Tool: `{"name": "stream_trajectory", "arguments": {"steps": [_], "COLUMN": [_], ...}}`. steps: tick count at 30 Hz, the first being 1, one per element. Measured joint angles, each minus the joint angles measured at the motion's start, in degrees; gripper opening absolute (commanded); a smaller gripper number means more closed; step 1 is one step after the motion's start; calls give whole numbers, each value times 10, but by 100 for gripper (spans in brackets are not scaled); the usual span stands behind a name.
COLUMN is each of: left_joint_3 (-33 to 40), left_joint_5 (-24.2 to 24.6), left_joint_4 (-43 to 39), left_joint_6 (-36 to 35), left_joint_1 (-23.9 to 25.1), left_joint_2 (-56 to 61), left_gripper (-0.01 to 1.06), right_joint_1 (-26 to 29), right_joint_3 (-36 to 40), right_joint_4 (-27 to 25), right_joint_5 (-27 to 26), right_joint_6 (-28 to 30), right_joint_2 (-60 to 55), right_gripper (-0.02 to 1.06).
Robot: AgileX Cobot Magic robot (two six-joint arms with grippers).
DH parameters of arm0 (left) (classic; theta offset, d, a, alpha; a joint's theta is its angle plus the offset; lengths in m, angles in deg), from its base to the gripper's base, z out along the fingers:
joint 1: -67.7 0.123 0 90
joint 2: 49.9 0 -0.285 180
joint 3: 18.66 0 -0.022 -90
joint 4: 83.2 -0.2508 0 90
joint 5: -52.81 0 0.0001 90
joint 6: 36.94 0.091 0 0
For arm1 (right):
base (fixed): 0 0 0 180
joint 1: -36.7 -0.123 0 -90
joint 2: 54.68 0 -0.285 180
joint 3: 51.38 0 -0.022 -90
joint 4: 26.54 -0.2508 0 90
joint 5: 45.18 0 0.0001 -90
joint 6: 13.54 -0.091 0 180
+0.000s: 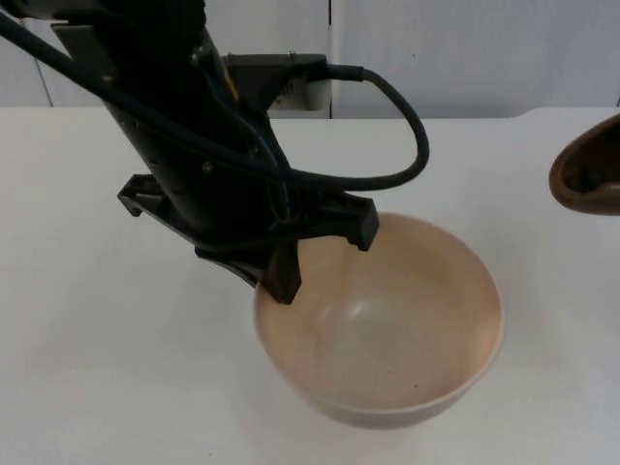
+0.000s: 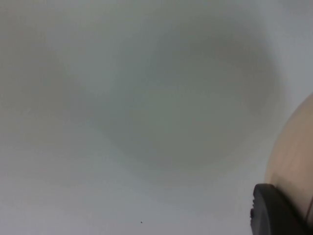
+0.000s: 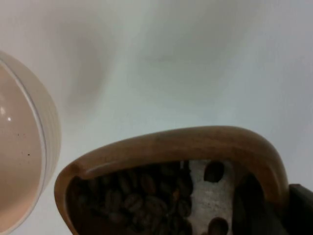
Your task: Pick up the bowl with the left hand and pour the coffee beans from the cup into the bowl with the right hand.
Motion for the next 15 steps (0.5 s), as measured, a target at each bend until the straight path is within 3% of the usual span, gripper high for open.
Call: {"name": "stream_trajectory", "arguments": {"steps": [5,15], "left_joint_3": [0,0], "left_joint_5": [-10,-20], "left_joint_4": [13,7], "left_joint_6": [0,-73], "left_joint_1": [0,0], "left_joint_2": [0,0], "left_gripper": [0,0], "right_joint_1": [0,-4], "right_joint_3": [0,0], "right_joint_4": [0,0], "right_joint_5": [1,4], "right_joint_6": [0,-13], "right_joint_2": [0,0], "right_gripper": [0,0]}}
